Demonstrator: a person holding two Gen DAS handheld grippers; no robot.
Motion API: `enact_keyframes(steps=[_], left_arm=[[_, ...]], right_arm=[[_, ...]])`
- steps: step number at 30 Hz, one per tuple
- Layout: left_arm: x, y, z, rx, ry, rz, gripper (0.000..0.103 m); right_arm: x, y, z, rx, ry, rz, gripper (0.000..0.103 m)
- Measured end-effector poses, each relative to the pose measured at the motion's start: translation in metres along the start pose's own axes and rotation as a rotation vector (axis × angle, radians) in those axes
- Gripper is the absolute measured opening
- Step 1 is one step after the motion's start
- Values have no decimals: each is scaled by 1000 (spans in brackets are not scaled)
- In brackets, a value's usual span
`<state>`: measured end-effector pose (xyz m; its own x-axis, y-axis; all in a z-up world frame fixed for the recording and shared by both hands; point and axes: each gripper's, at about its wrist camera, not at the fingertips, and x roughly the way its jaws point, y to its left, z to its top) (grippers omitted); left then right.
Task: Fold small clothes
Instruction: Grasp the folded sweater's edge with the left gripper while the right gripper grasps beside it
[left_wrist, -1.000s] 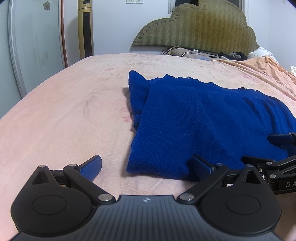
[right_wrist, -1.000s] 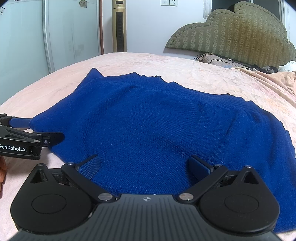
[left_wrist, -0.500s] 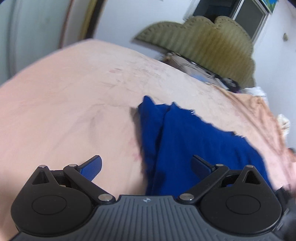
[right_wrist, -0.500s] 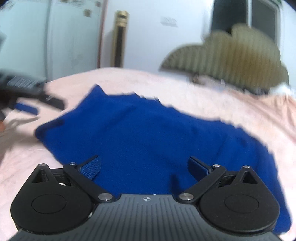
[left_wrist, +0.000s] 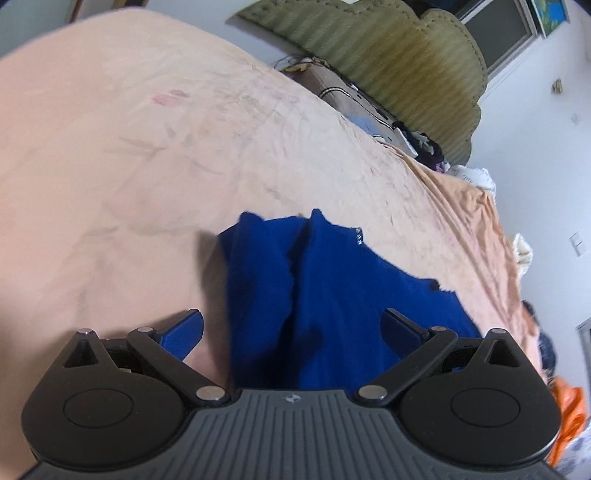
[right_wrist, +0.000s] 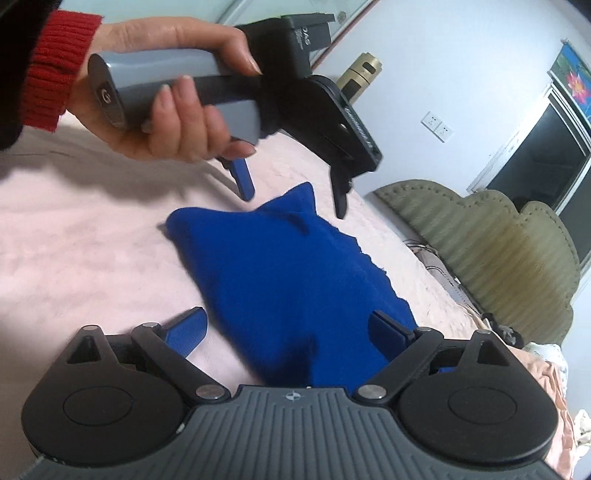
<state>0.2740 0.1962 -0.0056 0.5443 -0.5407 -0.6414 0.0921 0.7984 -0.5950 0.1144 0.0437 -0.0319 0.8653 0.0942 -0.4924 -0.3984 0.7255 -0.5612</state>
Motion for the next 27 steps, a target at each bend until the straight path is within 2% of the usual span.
enact_keyframes(steps=[4, 7, 10, 12, 13, 14, 15, 18, 19, 20, 21, 24, 27], left_arm=[[22, -3, 15, -11, 22, -40, 103], [35, -12, 23, 14, 20, -16, 102], [48, -23, 29, 66, 31, 10, 99], [52, -27, 33, 81, 29, 33, 89], [54, -28, 35, 81, 31, 39, 73], [57, -28, 36, 73, 43, 41, 53], [58, -26, 37, 62, 49, 48, 47], [61, -25, 36, 56, 51, 70, 24], [62, -26, 35, 61, 51, 82, 18], [61, -26, 34, 66, 45, 89, 16], [61, -28, 33, 69, 42, 95, 14], [57, -39, 30, 95, 22, 135, 12], [49, -61, 28, 163, -9, 198, 12]], right_arm=[[17, 1, 10, 0, -8, -17, 95], [29, 1, 16, 3, -14, -27, 94], [36, 0, 20, 9, -23, -2, 85], [37, 1, 22, 8, -26, 12, 71], [37, 3, 22, 5, -28, 21, 65], [36, 5, 23, 1, -31, 34, 55], [35, 6, 23, -4, -34, 42, 50], [34, 14, 22, -43, -40, 60, 17], [33, 16, 22, -57, -39, 63, 16], [33, 18, 22, -64, -38, 64, 15], [32, 18, 22, -63, -40, 67, 9], [25, 9, 23, -29, -56, 80, 7], [18, 0, 22, -5, -81, 71, 7]])
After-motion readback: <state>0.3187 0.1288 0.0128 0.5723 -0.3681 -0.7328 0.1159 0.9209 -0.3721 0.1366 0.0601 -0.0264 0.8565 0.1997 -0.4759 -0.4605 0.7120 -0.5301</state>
